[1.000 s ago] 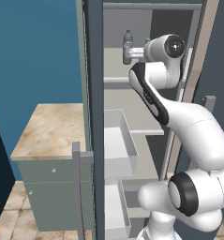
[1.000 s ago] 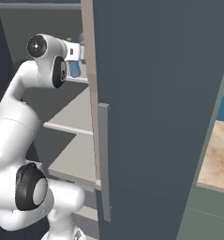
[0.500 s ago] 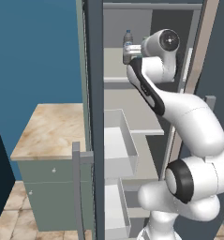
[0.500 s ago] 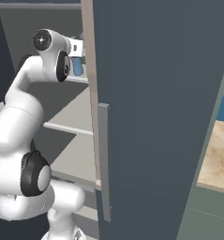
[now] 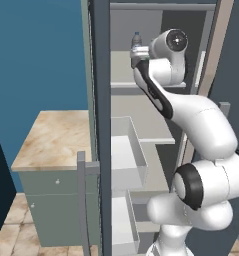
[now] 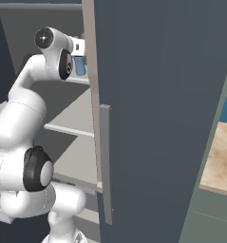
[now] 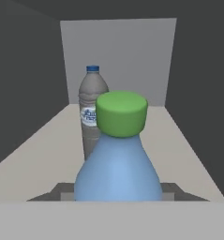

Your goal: Take the bottled waters from the counter and place them in the freezer to freeze. Close the freezer door after placing the bottles.

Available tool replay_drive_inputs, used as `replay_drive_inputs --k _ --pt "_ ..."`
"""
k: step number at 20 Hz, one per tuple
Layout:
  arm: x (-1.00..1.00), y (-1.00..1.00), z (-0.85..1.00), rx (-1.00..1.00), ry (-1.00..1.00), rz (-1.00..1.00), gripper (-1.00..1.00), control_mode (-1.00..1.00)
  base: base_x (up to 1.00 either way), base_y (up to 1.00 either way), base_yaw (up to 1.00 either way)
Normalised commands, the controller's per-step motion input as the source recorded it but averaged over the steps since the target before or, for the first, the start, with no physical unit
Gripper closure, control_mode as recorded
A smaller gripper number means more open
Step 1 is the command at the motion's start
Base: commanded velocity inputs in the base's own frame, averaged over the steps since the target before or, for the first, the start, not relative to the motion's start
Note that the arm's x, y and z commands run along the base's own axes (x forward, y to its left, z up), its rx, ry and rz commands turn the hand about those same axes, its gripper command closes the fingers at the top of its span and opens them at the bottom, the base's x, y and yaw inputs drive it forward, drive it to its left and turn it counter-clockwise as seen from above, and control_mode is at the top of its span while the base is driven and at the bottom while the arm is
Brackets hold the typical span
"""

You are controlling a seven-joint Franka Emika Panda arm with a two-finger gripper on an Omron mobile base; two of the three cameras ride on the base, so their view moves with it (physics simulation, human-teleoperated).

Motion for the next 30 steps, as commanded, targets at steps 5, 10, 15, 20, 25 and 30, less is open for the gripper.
replay_drive_inputs --k 5,10,15,20,25,30 --pt "0.20 0.00 -0.32 0.00 0.00 -0.05 1.00 -1.00 0.00 0.00 0.00" --pt "0.21 0.00 -0.27 0.00 0.00 -0.03 1.00 -1.00 0.00 0.00 0.00" --pt "0.08 0.00 -0.22 0.00 -0.01 -0.02 1.00 -1.00 0.00 0.00 0.00" --pt "0.15 0.00 -0.28 0.00 -0.01 -0.01 1.00 -1.00 0.00 0.00 0.00" --pt "0.09 0.00 -0.17 0.00 0.00 0.00 1.00 -1.00 0.00 0.00 0.00" --pt "0.00 0.00 -0.02 0.00 0.00 0.00 1.00 -1.00 0.00 0.00 0.00"
